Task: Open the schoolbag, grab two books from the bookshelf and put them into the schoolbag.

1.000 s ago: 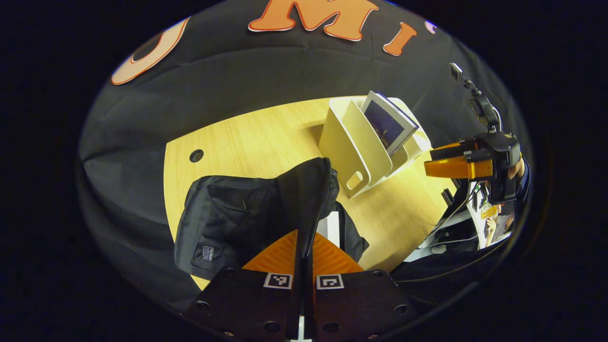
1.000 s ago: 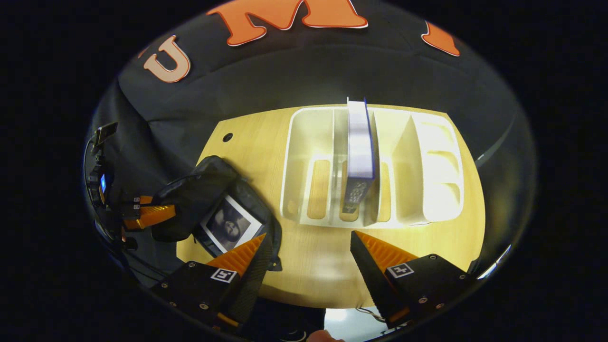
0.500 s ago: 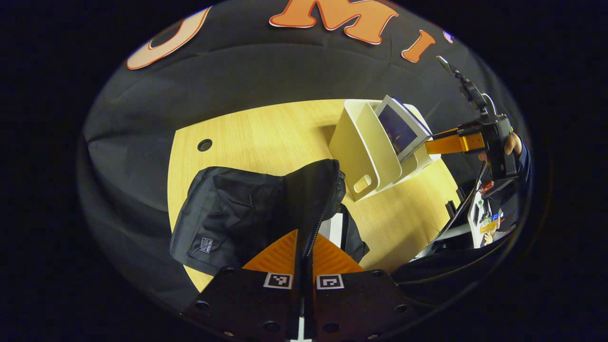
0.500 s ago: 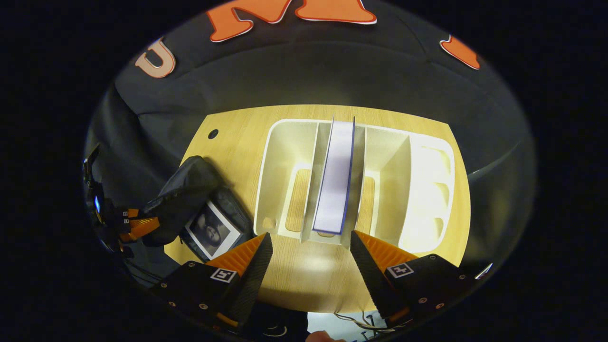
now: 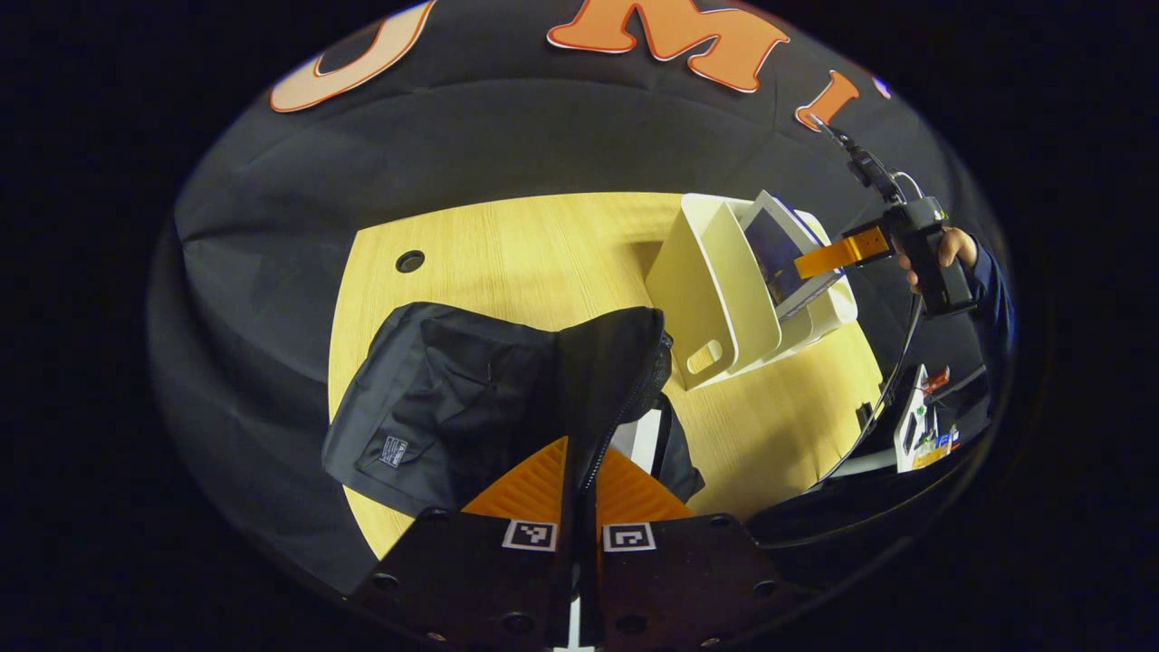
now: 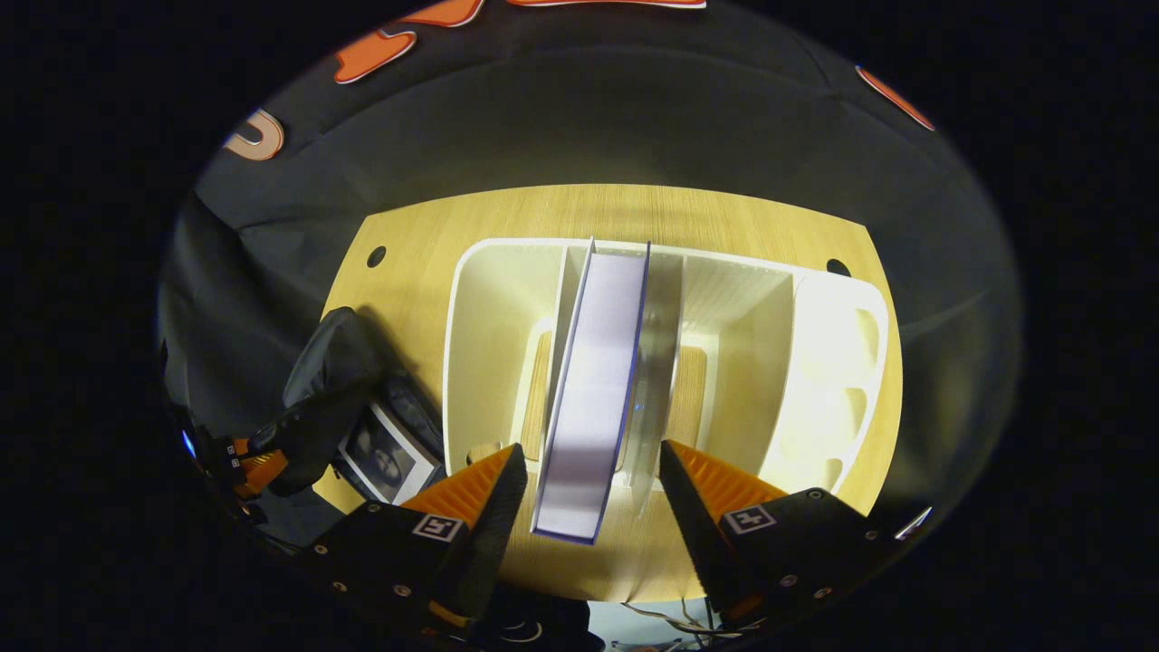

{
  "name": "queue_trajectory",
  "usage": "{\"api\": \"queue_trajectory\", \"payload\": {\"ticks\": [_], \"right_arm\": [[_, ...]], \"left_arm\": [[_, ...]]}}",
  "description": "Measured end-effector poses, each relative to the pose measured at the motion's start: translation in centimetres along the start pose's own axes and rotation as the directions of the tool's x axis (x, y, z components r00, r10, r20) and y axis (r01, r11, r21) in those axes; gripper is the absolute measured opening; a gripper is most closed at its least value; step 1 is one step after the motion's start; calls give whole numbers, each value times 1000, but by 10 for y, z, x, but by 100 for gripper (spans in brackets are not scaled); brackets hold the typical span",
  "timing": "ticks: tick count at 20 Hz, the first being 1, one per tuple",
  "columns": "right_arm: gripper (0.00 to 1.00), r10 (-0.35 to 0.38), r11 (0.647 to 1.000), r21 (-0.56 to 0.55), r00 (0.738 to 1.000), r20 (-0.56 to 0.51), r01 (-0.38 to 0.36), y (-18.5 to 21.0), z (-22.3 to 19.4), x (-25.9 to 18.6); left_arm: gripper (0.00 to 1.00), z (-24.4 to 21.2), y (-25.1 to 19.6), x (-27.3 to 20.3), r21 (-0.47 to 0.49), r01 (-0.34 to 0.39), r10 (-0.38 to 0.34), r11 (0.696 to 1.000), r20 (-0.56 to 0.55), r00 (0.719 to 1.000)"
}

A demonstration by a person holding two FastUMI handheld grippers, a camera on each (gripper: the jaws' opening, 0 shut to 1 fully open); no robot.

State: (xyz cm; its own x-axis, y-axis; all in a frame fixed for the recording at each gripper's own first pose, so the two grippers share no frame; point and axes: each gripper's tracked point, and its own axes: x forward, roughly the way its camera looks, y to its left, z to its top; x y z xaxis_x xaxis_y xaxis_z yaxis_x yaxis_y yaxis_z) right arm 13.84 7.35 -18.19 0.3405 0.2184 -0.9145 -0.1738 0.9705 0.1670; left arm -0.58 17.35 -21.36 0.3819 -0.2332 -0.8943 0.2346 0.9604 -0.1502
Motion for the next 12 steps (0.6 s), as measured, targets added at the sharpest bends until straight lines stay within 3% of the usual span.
{"api": "queue_trajectory", "payload": {"ticks": [2, 3, 7, 8, 12], "right_arm": [[74, -10, 1000, 1, 1000, -20, 10, -1, -1, 8], [60, -16, 1000, -3, 999, -28, 16, 0, -1, 12], [47, -55, 998, -7, 997, -48, 55, -6, -4, 16], [37, -66, 998, 2, 997, -51, 67, -9, -6, 16], [37, -101, 993, 55, 993, -61, 105, -14, -17, 9]], "left_arm": [[5, -1, -1, 0, -12, -8, 8, 1000, 1, 1000], [5, -1, -3, 1, -18, -8, 8, 1000, 1, 1000], [5, -6, -5, 0, -20, -16, 16, 1000, -4, 1000], [5, -6, -6, 0, -17, -18, 18, 1000, -1, 1000], [5, -6, -9, -1, 16, -9, 9, 1000, 0, 1000]]}}
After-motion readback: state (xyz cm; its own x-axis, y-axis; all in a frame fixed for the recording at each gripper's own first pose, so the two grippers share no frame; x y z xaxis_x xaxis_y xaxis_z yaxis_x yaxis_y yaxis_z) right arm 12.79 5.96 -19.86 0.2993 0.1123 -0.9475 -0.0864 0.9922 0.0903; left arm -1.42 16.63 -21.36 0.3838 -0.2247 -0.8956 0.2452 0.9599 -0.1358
